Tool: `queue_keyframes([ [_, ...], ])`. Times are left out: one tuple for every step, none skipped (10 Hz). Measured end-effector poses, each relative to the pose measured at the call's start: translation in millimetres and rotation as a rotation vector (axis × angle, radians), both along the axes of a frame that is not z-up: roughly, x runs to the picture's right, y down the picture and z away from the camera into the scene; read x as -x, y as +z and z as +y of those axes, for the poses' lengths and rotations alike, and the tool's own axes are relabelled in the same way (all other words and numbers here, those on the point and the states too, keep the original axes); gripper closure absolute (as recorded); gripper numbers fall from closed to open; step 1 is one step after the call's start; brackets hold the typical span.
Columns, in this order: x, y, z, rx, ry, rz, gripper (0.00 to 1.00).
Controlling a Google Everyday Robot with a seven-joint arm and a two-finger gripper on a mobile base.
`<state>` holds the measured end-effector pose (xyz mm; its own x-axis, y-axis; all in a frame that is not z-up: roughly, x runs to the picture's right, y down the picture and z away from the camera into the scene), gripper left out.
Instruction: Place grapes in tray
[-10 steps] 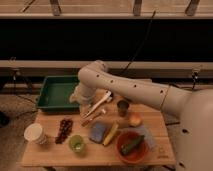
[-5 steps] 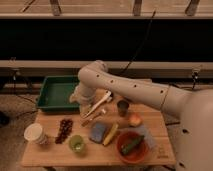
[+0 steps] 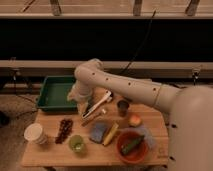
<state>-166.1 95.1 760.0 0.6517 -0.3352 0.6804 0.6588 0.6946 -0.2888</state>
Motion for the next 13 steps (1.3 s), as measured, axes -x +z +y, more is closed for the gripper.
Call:
queue_keyframes([
  [11,8.0,1,0.002,-0.033,-0.008,0.35],
  [15,13.6,2,0.004,-0.051,-0.008,0.35],
  [19,19.7,3,0.005,-0.070,-0.005,0.35],
  [24,26.3,6,0.006,-0.096,0.000,0.35],
  [27,33.0,10,0.008,-0.118,0.007,0.35],
  [29,38.5,14,0.010,-0.133,0.012,0.35],
  [31,45.6,21,0.012,-0.153,0.014,0.35],
  [35,48.1,25,0.012,-0.167,0.009,0.35],
  [43,51.0,32,0.017,-0.187,0.000,0.35],
  [51,53.7,40,0.022,-0.210,-0.010,0.35],
  [59,55.6,48,0.028,-0.230,-0.019,0.35],
  [62,56.0,52,0.030,-0.242,-0.025,0.35],
  [63,57.4,57,0.036,-0.256,-0.027,0.35],
])
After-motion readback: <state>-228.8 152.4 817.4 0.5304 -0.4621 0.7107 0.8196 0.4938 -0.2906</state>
